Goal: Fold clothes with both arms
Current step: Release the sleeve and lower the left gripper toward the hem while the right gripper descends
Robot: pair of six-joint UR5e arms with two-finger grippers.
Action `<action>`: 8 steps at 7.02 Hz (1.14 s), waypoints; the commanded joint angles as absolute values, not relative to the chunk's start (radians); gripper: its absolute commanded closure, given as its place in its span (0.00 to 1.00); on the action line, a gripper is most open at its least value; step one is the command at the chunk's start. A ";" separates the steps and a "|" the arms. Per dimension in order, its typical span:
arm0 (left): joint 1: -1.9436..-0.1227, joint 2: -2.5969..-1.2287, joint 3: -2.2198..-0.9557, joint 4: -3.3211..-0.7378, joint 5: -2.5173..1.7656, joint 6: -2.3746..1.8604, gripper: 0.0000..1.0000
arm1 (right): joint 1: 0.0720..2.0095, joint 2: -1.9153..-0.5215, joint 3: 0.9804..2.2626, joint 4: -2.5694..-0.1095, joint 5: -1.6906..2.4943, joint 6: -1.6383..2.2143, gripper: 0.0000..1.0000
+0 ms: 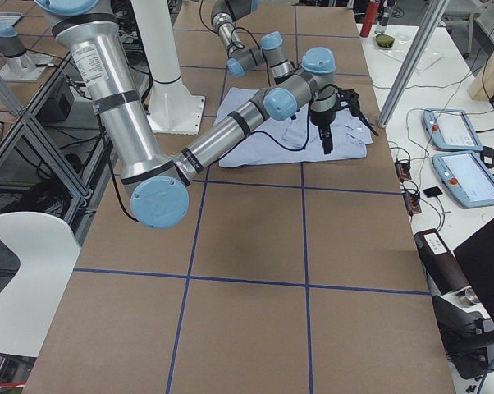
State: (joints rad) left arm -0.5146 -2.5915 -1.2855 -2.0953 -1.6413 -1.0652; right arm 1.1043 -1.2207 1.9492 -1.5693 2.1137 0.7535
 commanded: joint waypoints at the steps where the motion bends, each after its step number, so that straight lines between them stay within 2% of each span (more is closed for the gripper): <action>1: -0.518 -2.414 -1.581 -1.943 -1.679 -0.930 0.00 | 0.882 -1.256 2.083 -1.569 1.929 1.046 0.00; 3: -0.523 -2.169 -1.855 -1.916 -1.684 -0.879 0.00 | 0.678 -1.349 2.165 -1.492 1.785 1.258 0.00; 5: -0.522 -2.007 -2.010 -1.921 -1.686 -0.847 0.00 | 0.475 -1.644 2.183 -1.135 1.587 1.401 0.00; 6: -0.519 -1.911 -2.069 -1.933 -1.680 -0.863 0.00 | 0.384 -1.751 2.197 -1.082 1.512 1.467 0.00; 8: -0.432 -1.766 -2.091 -2.029 -1.598 -1.106 0.00 | 0.240 -1.801 2.233 -1.080 1.373 1.590 0.01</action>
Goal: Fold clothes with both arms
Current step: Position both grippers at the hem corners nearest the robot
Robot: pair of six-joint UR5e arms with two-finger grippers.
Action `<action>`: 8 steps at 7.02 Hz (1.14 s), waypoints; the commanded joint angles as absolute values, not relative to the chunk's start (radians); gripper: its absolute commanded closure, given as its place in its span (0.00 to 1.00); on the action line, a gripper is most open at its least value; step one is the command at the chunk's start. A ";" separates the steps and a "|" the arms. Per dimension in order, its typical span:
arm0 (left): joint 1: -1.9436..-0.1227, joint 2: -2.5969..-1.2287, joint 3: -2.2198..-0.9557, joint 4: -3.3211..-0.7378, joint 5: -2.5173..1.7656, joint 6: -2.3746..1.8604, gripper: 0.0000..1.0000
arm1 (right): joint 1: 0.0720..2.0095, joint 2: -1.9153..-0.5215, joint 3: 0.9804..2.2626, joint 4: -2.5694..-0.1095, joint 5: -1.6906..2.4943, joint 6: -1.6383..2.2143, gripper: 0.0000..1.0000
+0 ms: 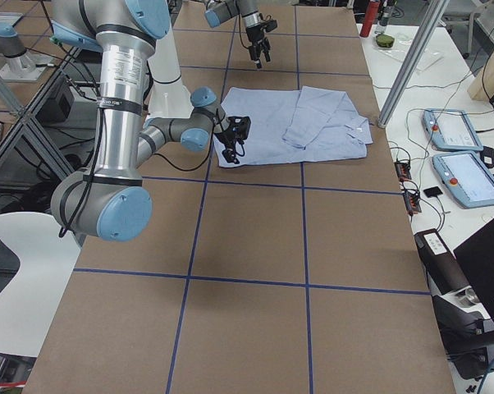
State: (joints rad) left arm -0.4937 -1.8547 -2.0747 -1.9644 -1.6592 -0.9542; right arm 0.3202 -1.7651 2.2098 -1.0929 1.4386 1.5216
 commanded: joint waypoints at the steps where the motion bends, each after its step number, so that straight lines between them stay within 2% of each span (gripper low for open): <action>1: -0.299 -1.738 -2.085 -2.045 -1.439 -1.272 0.00 | 0.223 -1.812 2.233 -1.084 1.373 1.609 0.01; 3: -0.169 -1.733 -2.065 -2.043 -1.413 -1.449 0.00 | 0.222 -1.813 2.238 -1.085 1.368 1.609 0.01; 6: -0.160 -1.740 -1.998 -2.042 -1.422 -1.468 0.01 | 0.222 -1.813 2.238 -1.085 1.368 1.609 0.01; 7: -0.160 -1.740 -1.994 -2.039 -1.425 -1.465 0.07 | 0.222 -1.813 2.238 -1.085 1.359 1.609 0.01; 8: -0.158 -1.743 -1.987 -2.037 -1.425 -1.462 0.08 | 0.222 -1.815 2.238 -1.085 1.359 1.609 0.01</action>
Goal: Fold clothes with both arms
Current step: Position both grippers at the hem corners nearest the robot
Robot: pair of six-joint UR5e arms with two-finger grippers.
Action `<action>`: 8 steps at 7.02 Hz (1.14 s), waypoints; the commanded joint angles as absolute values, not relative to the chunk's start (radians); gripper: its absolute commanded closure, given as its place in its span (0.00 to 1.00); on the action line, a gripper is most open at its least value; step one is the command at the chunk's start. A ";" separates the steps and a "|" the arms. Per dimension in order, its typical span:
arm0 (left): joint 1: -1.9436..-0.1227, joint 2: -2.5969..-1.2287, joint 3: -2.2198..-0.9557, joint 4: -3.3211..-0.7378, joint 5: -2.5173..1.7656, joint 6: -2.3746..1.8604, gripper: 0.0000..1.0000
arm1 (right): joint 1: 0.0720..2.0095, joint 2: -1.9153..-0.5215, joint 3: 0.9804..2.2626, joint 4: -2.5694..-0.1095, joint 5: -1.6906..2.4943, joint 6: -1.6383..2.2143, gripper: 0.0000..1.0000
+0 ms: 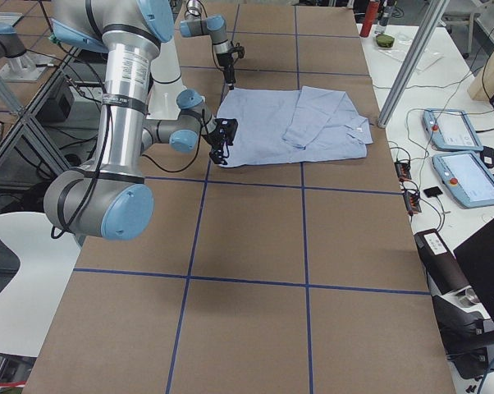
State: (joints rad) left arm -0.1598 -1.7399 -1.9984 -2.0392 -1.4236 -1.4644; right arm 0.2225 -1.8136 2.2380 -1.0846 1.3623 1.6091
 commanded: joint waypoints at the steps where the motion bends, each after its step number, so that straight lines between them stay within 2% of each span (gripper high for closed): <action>1: -0.160 -1.738 -1.987 -2.037 -1.425 -1.462 0.09 | 0.221 -1.815 2.237 -1.085 1.359 1.609 0.01; 8: -0.158 -1.736 -1.947 -2.034 -1.425 -1.459 0.11 | 0.215 -1.815 2.237 -1.085 1.353 1.609 0.00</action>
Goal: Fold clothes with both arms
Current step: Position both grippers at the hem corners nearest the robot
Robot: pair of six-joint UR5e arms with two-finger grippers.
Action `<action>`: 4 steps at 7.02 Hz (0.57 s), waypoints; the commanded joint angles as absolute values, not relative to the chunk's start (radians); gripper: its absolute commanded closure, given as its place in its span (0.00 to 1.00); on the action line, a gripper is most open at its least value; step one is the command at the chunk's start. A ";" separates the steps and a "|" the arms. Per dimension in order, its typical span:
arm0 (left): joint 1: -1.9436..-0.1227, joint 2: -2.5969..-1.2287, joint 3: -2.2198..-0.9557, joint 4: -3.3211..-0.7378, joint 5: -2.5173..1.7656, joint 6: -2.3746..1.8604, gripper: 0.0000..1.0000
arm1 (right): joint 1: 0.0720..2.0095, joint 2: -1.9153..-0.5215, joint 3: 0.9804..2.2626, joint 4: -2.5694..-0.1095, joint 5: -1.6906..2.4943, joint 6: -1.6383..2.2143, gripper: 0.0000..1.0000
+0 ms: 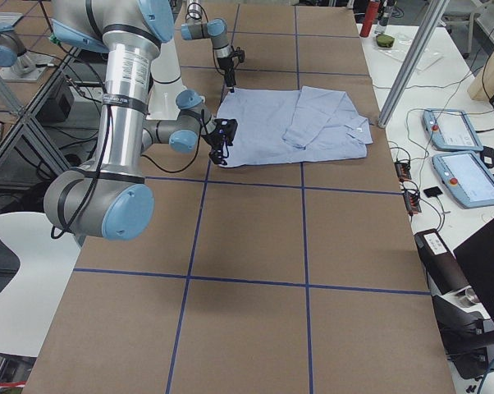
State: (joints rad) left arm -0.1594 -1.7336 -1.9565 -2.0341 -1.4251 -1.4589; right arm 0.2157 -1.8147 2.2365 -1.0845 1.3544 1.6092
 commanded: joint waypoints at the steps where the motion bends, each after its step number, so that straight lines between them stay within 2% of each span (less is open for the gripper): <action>1: -0.158 -1.741 -1.942 -2.034 -1.425 -1.460 0.18 | 0.215 -1.815 2.237 -1.085 1.353 1.609 0.00; 3: -0.160 -1.740 -1.942 -2.034 -1.424 -1.460 0.48 | 0.215 -1.815 2.237 -1.085 1.353 1.609 0.00; 4: -0.160 -1.736 -1.942 -2.034 -1.424 -1.459 0.55 | 0.215 -1.815 2.237 -1.085 1.353 1.609 0.00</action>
